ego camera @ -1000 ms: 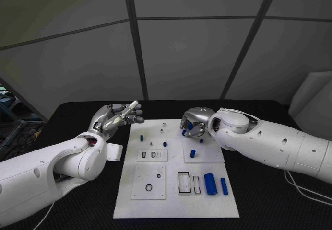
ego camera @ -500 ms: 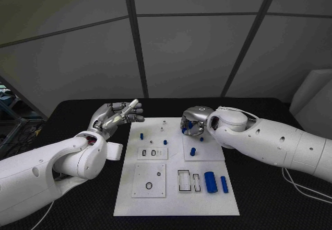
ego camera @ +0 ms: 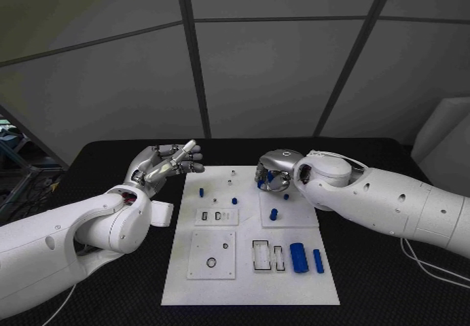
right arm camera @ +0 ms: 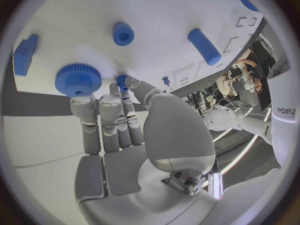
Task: Assemble the parts on the task board
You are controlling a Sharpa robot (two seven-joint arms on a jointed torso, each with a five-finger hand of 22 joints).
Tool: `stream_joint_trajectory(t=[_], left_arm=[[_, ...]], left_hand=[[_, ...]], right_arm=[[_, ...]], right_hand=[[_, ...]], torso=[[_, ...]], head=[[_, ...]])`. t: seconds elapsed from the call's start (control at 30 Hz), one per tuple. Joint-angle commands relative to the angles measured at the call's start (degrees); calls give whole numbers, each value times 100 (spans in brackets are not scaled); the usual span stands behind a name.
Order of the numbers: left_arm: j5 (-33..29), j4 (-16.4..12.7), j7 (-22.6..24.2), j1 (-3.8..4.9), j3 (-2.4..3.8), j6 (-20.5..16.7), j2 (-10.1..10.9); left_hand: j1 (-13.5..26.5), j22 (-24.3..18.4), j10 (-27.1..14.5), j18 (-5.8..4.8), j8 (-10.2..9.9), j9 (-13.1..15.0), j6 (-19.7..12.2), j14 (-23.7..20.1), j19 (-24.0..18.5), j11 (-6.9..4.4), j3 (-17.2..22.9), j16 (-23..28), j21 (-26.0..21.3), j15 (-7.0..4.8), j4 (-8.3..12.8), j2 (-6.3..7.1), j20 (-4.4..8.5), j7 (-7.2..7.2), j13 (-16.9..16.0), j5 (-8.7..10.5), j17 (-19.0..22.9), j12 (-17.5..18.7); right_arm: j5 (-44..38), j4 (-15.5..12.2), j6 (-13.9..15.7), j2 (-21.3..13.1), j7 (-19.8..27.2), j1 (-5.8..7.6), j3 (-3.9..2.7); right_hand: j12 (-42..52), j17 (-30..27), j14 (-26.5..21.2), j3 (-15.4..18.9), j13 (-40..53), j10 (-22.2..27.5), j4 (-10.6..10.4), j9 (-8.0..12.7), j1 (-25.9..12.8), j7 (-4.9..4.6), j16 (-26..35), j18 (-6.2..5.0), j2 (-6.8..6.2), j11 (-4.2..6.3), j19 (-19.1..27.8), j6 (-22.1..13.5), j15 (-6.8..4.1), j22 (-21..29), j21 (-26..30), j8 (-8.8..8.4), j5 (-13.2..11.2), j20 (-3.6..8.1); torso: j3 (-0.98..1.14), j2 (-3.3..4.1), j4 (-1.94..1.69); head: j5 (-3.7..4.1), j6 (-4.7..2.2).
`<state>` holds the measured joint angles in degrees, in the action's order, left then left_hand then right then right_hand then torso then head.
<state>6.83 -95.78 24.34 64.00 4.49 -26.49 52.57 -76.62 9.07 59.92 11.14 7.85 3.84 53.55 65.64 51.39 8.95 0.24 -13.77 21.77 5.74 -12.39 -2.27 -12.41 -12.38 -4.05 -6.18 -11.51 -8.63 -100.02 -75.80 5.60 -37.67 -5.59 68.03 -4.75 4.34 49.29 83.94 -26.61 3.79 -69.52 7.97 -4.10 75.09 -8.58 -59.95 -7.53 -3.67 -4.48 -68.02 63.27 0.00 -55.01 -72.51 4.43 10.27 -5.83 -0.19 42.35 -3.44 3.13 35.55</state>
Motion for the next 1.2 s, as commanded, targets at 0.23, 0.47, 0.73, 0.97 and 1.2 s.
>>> stream_joint_trajectory(t=[0.23, 0.47, 0.73, 0.97, 1.2], left_arm=[[47, 26, 23, 7, 4, 73, 17], [47, 35, 21, 8, 5, 75, 16], [47, 35, 18, 10, 5, 82, -4], [47, 49, 15, 13, 6, 86, -26], [47, 53, 11, 22, 6, 88, -42]], left_hand=[[-26, -10, 15, -65, -33, -6, 8, 19, 46, 32, -36, 41, 12, 29, 19, -2, -8, -35, 9, 3, -11, 34], [-33, -12, 17, -65, -35, -5, 10, 19, 46, 31, -34, 45, 10, 30, 24, -3, -8, -34, 8, 2, -14, 37], [-33, -12, 18, -65, -35, -5, 11, 19, 46, 31, -34, 45, 10, 30, 24, -3, -8, -33, 8, 2, -14, 37], [-33, -12, 18, -65, -35, -5, 11, 19, 46, 31, -34, 45, 10, 30, 24, -3, -8, -33, 8, 2, -14, 37], [-33, -12, 18, -65, -35, -5, 11, 19, 46, 31, -34, 45, 10, 30, 24, -3, -8, -33, 8, 2, -14, 37]], right_arm=[[-43, -273, 947, -101, -59, 13, -9], [-64, -67, 1225, 124, -187, 53, -9], [-67, 339, 1297, 524, -215, 80, -9], [-71, 693, 1332, 849, -209, 108, -9], [-56, 972, 1214, 1078, -114, 122, -7]], right_hand=[[5, 279, 170, -115, 10, -81, -6, -9, 82, -1, -290, 114, -14, -1, -146, 92, -38, -288, -194, 32, 24, -2], [-1, 350, 169, -134, 11, -102, -17, -10, 72, 8, -372, 127, -28, 4, -182, 114, -39, -374, -253, 35, 32, -3], [-22, 372, 154, -145, 6, -97, -59, -5, 24, 12, -416, 130, -44, 3, -178, 110, -36, -404, -282, 22, 73, -6], [-34, 406, 146, -146, 5, -93, -88, -3, -13, 11, -459, 132, -67, 0, -174, 106, -33, -421, -298, 13, 92, -10], [-38, 415, 144, -145, 4, -90, -98, -2, -25, 10, -472, 133, -73, -1, -176, 103, -31, -431, -305, 10, 83, -11]], torso=[[-5, 4, -9], [-5, 21, -29], [0, 29, -29], [-5, 36, -37], [0, 40, -29]], head=[[-1, -51], [-22, -76], [-80, -74], [-104, -73], [-129, -70]])
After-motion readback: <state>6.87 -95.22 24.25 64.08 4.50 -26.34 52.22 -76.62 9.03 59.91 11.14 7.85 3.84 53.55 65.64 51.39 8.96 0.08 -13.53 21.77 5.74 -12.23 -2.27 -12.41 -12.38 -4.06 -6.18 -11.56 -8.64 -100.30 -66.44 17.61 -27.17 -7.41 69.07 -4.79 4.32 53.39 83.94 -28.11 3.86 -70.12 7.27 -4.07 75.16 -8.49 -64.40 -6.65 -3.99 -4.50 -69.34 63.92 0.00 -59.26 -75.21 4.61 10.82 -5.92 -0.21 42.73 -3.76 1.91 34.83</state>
